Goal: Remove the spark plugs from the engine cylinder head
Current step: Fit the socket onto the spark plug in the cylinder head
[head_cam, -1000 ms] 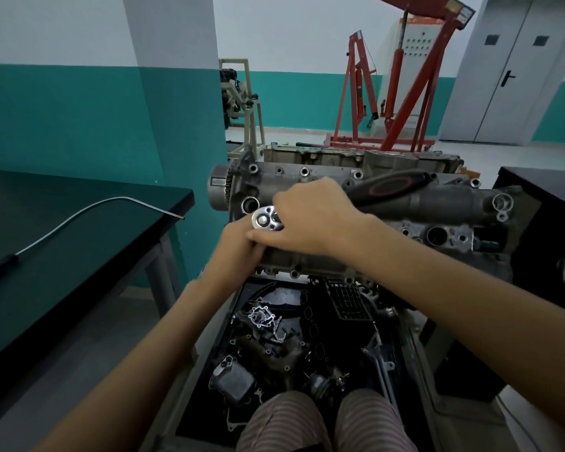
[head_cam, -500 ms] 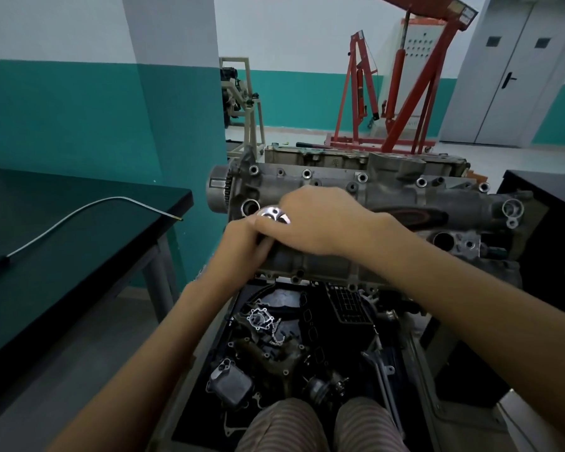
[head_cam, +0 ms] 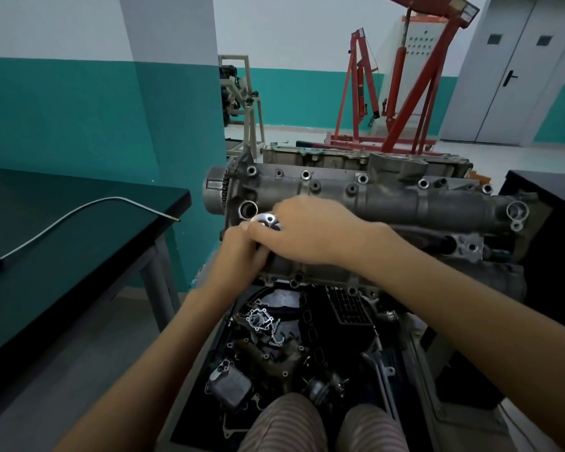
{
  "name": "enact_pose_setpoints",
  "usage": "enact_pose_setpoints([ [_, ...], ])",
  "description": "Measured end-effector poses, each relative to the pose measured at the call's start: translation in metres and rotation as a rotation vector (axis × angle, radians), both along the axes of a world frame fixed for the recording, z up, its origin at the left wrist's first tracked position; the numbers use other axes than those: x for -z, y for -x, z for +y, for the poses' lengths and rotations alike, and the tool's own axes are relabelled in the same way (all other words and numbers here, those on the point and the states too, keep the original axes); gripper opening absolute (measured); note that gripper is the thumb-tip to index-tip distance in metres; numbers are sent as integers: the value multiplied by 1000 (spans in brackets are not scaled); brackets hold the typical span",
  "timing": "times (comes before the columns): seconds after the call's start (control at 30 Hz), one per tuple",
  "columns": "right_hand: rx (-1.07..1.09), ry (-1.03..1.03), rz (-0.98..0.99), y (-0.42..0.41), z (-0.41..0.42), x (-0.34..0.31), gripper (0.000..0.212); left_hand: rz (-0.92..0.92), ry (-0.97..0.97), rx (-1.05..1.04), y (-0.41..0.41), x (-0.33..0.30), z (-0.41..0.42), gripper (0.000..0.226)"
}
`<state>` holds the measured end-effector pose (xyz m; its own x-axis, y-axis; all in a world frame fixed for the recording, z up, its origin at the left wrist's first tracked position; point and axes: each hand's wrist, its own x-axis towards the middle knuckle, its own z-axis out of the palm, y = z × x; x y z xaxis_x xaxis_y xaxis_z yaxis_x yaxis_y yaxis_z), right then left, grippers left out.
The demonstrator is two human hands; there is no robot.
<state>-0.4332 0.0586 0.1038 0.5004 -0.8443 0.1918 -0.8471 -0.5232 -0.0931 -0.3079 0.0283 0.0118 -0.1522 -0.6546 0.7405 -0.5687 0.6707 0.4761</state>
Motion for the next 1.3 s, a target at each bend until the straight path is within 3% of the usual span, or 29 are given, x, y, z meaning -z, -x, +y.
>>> enact_pose_setpoints([
  [0.07, 28, -400, -360, -5, 5, 6, 53, 95, -77, -62, 1, 8, 5, 36],
  [0.13, 86, -1050, -900, -9, 15, 11, 48, 383, -265, -66, 11, 14, 7, 28],
  [0.17, 77, -1242, -1093, -11, 21, 15, 47, 428, -336, -120, 18, 14, 6, 22],
  [0.2, 70, -1283, -1185, -14, 23, 20, 48, 437, -352, -123, 21, 11, 9, 26],
  [0.23, 86, -1159, -1150, -18, 23, 26, 49, 400, -287, -122, 23, 12, 11, 31],
  [0.27, 100, -896, -979, -20, 21, 29, 51, 353, -181, -134, 21, 12, 13, 31],
  [0.33, 67, -273, -446, -14, 16, 20, 55, 197, -72, -130, 14, 11, 13, 6],
  [0.37, 48, -65, -201, -9, 12, 12, 57, 135, -39, -155, 11, 13, 10, 10],
  [0.4, 20, 63, -25, -5, 7, 4, 58, 108, -29, -161, 9, 16, 8, 14],
  [0.47, -15, 178, 111, -2, 1, -2, 59, 139, -27, -187, 9, 16, 8, 17],
  [0.53, 0, 62, -23, -5, 2, 3, 57, 203, -35, -198, 9, 18, 9, 16],
  [0.57, 30, -152, -234, -7, 4, 9, 55, 258, -56, -157, 9, 21, 9, 16],
  [0.67, 83, -1124, -1075, -14, 19, 20, 46, 603, -275, -23, 15, 18, 10, 36],
  [0.7, 64, -1223, -1206, -17, 21, 25, 46, 638, -310, -29, 16, 17, 9, 36],
  [0.73, 67, -1134, -1208, -20, 21, 31, 47, 611, -311, -27, 16, 17, 10, 33],
  [0.77, 83, -869, -1049, -23, 19, 33, 48, 533, -283, -38, 15, 15, 11, 27],
  [0.83, 91, -171, -481, -16, 14, 25, 52, 286, -151, -79, 10, 13, 11, 31],
  [0.9, 95, 158, -77, -5, 9, 9, 57, 197, -91, -150, 10, 14, 9, 47],
  [1.0, 73, 134, -13, -4, 3, 4, 60, 257, -70, -198, 12, 17, 9, 46],
  [1.07, 87, -271, -392, -9, 8, 11, 58, 312, -68, -172, 12, 20, 12, 39],
  [1.13, 104, -976, -973, -14, 17, 15, 51, 467, -164, -102, 13, 21, 12, 37],
  [1.17, 77, -1187, -1154, -15, 21, 18, 49, 483, -197, -124, 15, 20, 13, 37],
  [1.2, 53, -1236, -1223, -17, 23, 22, 48, 465, -205, -168, 15, 19, 13, 36],
  [1.23, 46, -1089, -1162, -20, 23, 27, 48, 433, -199, -186, 14, 17, 13, 34],
  [1.3, 60, -391, -632, -18, 16, 26, 54, 331, -155, -163, 11, 14, 14, 35],
])
